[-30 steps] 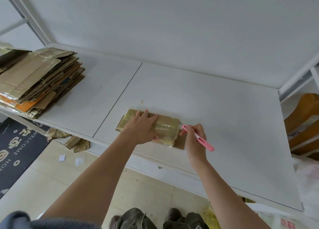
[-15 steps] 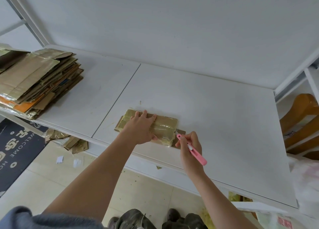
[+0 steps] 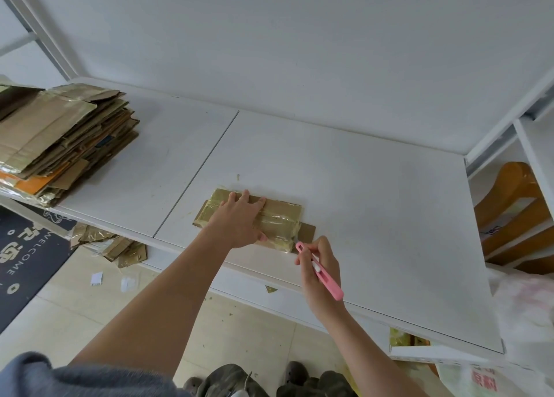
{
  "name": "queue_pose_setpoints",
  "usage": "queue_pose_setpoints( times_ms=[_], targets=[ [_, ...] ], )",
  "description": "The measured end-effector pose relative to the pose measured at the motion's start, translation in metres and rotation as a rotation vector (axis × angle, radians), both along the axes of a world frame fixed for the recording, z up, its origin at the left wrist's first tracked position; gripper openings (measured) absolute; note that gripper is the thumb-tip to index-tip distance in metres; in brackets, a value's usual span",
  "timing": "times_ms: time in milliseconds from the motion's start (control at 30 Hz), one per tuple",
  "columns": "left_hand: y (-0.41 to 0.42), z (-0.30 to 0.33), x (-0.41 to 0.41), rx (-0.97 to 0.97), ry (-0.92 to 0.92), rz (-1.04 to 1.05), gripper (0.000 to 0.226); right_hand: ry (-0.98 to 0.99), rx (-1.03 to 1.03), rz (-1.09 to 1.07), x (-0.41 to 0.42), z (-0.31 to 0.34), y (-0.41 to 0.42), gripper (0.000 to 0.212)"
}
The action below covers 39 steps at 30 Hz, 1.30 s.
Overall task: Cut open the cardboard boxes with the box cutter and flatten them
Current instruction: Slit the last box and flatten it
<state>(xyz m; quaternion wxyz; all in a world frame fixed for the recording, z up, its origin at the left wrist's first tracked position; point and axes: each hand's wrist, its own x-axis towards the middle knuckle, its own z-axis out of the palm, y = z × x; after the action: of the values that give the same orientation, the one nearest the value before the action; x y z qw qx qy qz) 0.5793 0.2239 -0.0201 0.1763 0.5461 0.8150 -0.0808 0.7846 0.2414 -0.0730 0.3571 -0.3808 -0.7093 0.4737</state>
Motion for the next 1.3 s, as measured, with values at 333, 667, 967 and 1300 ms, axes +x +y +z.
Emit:
queue_pose_setpoints(
  times_ms=[333, 667, 967, 1300],
  targets=[
    [-0.001, 0.002, 0.000, 0.035, -0.069, 0.038, 0.095, -0.070, -0.054, 0.115, 0.018, -0.002, -0.003, 0.014],
    [-0.018, -0.006, -0.002, 0.251, -0.242, 0.091, 0.083, -0.582, 0.420, -0.062, 0.053, -0.002, 0.080, 0.017],
    [-0.029, -0.022, 0.008, 0.536, -0.401, 0.150, 0.029, -1.118, 0.599, 0.196, 0.066, -0.010, 0.123, 0.037],
    [-0.049, -0.026, 0.030, 0.518, -0.355, 0.908, 0.121, -0.409, 0.249, 0.549, -0.038, 0.031, 0.074, 0.040]
  ],
)
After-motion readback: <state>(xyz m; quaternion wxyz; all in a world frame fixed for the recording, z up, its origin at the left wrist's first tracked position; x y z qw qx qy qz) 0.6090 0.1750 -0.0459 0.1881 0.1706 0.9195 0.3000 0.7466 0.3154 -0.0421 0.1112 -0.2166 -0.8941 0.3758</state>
